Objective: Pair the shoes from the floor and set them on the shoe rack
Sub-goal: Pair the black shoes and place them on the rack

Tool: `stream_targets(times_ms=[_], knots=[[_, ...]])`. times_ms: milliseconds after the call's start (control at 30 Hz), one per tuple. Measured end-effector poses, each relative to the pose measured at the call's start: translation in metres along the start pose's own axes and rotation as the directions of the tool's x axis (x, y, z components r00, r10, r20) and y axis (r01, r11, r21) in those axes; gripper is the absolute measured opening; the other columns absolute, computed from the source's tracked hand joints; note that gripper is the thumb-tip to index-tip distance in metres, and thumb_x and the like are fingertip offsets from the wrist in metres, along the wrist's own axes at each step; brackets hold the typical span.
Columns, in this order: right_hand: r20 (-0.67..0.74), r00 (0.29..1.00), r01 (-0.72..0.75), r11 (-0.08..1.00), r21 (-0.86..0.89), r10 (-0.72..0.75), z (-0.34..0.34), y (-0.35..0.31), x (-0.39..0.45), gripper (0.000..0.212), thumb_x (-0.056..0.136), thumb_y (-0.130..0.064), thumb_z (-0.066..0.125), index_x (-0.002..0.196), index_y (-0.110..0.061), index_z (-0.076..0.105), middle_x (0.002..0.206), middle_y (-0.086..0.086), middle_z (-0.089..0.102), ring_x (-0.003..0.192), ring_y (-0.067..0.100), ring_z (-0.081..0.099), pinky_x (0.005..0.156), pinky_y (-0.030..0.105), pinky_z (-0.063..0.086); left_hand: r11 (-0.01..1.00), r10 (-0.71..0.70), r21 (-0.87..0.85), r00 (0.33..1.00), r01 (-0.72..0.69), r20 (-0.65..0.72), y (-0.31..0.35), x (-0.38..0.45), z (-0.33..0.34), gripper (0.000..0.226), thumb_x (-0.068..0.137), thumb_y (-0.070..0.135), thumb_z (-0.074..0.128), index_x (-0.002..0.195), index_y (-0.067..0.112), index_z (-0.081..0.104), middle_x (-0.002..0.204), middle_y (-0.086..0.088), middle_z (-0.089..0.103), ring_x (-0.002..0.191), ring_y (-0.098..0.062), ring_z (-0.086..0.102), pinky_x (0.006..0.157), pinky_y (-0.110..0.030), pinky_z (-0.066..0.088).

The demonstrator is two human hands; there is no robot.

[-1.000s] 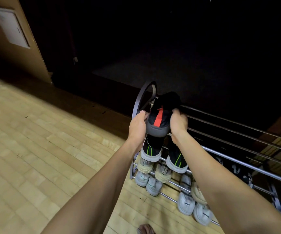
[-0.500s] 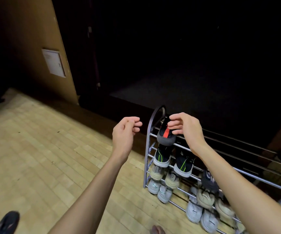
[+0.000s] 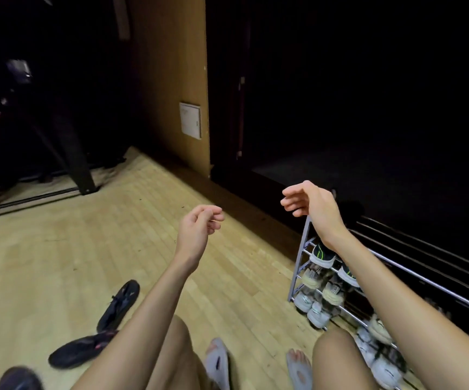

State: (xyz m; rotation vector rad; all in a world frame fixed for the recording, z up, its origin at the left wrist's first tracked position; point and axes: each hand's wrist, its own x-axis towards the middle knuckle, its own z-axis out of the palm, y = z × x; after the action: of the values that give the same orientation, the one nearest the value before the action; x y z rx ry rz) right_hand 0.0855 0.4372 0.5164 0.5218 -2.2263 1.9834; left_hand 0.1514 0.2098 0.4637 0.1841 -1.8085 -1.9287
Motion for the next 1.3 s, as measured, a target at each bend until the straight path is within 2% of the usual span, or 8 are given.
stream_targets(times_ms=[200,433,600,800,967,1067,1200,1300], knots=[[0.166,0.986,-0.023,0.999,0.039,0.016,0.081,-0.003,-0.030,0.041,0.101,-0.020,0.036,0.091,-0.010,0.074,0.087,0.013,0.074,0.078,0.019,0.064,0.068,0.030,0.047,0.999,-0.044,0.016,0.980,0.048,-0.195,-0.006,-0.048,-0.087,0.023,0.096,0.012,0.048,0.085,0.014,0.069,0.077,0.000,0.070,0.065,-0.011,0.057,0.065,-0.023,0.044],[0.382,0.921,-0.089,0.996,0.006,0.080,0.202,0.009,-0.052,0.032,0.098,-0.018,0.041,0.092,-0.011,0.072,0.084,0.006,0.072,0.081,0.020,0.063,0.067,0.030,0.047,0.989,-0.142,-0.090,0.903,0.115,-0.405,-0.022,-0.095,-0.169,0.024,0.097,0.013,0.048,0.086,0.014,0.069,0.076,0.001,0.069,0.064,-0.012,0.056,0.066,-0.025,0.045],[0.507,0.857,-0.098,0.995,-0.015,0.092,0.286,0.022,-0.060,0.030,0.095,-0.029,0.043,0.089,-0.022,0.071,0.087,0.004,0.073,0.082,0.017,0.064,0.070,0.033,0.048,0.983,-0.181,-0.116,0.809,0.140,-0.560,-0.033,-0.098,-0.217,0.022,0.097,0.007,0.046,0.091,0.007,0.067,0.074,-0.001,0.066,0.053,-0.005,0.053,0.050,-0.014,0.043],[0.604,0.778,-0.184,0.982,-0.043,0.172,0.359,0.054,-0.056,0.027,0.096,-0.025,0.045,0.091,-0.020,0.072,0.085,0.002,0.073,0.077,0.013,0.062,0.068,0.029,0.046,0.973,-0.221,-0.112,0.667,0.203,-0.712,-0.066,-0.089,-0.268,0.025,0.096,0.009,0.044,0.090,0.013,0.069,0.076,0.000,0.065,0.055,-0.006,0.051,0.049,-0.013,0.041],[0.642,0.727,-0.245,0.965,-0.089,0.244,0.402,0.087,-0.050,0.028,0.098,-0.024,0.043,0.094,-0.019,0.070,0.090,0.005,0.072,0.075,0.012,0.060,0.063,0.024,0.045,0.958,-0.268,-0.151,0.575,0.243,-0.773,-0.097,-0.082,-0.301,0.027,0.096,0.008,0.044,0.088,0.015,0.068,0.074,0.002,0.064,0.061,-0.012,0.051,0.048,-0.017,0.040],[0.647,0.705,-0.278,0.953,-0.124,0.290,0.424,0.111,-0.043,0.028,0.097,-0.024,0.043,0.095,-0.020,0.070,0.090,0.005,0.072,0.076,0.013,0.059,0.064,0.025,0.045,0.947,-0.302,-0.181,0.539,0.267,-0.786,-0.124,-0.072,-0.316,0.026,0.096,0.005,0.043,0.091,0.013,0.067,0.074,0.000,0.063,0.057,-0.011,0.050,0.047,-0.015,0.040],[0.647,0.683,-0.301,0.938,-0.173,0.338,0.450,0.146,-0.033,0.028,0.096,-0.026,0.044,0.096,-0.019,0.071,0.091,0.005,0.073,0.075,0.012,0.059,0.065,0.026,0.045,0.920,-0.357,-0.211,0.482,0.331,-0.800,-0.166,-0.062,-0.330,0.024,0.096,0.005,0.044,0.091,0.012,0.066,0.072,-0.003,0.062,0.059,-0.010,0.051,0.052,-0.014,0.044],[0.639,0.663,-0.338,0.917,-0.210,0.390,0.472,0.183,-0.018,0.027,0.096,-0.027,0.046,0.096,-0.018,0.072,0.086,0.003,0.071,0.071,0.011,0.057,0.063,0.025,0.044,0.895,-0.397,-0.224,0.459,0.387,-0.795,-0.202,-0.049,-0.341,0.023,0.096,0.007,0.045,0.087,0.013,0.066,0.072,-0.003,0.063,0.064,-0.012,0.052,0.060,-0.020,0.043]])
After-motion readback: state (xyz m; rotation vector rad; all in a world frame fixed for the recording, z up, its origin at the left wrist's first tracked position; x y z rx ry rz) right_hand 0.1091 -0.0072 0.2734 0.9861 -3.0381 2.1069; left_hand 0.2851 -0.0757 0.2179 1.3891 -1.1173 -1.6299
